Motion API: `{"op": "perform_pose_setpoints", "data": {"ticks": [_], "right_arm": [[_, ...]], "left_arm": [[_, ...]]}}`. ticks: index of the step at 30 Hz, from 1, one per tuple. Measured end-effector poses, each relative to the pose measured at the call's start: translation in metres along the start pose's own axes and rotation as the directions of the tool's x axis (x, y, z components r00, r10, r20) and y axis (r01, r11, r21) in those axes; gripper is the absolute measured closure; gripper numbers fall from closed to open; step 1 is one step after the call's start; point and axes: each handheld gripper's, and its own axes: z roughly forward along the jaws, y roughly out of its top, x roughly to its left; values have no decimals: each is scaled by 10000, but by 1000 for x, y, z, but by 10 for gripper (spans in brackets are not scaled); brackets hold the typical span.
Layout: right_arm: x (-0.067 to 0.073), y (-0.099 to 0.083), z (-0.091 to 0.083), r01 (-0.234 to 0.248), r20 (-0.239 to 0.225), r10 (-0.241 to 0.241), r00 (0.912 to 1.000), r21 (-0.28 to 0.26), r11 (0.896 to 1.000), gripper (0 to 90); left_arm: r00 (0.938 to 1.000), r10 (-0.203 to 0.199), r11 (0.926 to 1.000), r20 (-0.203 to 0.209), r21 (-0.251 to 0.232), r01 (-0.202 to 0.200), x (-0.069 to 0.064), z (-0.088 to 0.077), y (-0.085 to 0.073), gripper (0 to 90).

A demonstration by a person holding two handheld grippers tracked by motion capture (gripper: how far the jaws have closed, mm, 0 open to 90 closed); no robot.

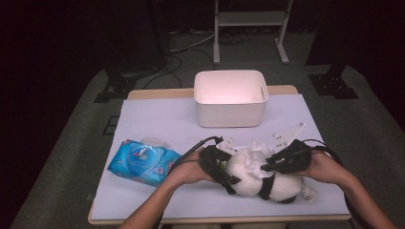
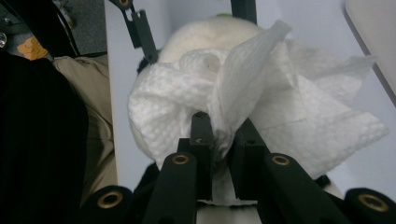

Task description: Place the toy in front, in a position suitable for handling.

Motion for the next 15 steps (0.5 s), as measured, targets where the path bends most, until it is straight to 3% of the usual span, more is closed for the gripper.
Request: {"op": "perform_pose_setpoints", "data": {"ticks": [8, 15], "right_arm": [[6, 17, 12, 425, -242, -426, 9988, -21, 9991, 798], [10, 4, 7, 202, -198, -199, 9996, 153, 9997, 798]], "left_arm": [[10000, -2, 10000, -4, 99, 2, 0, 6, 0, 203], [10000, -80, 9999, -28, -62, 80, 1, 5, -4, 202]]}}
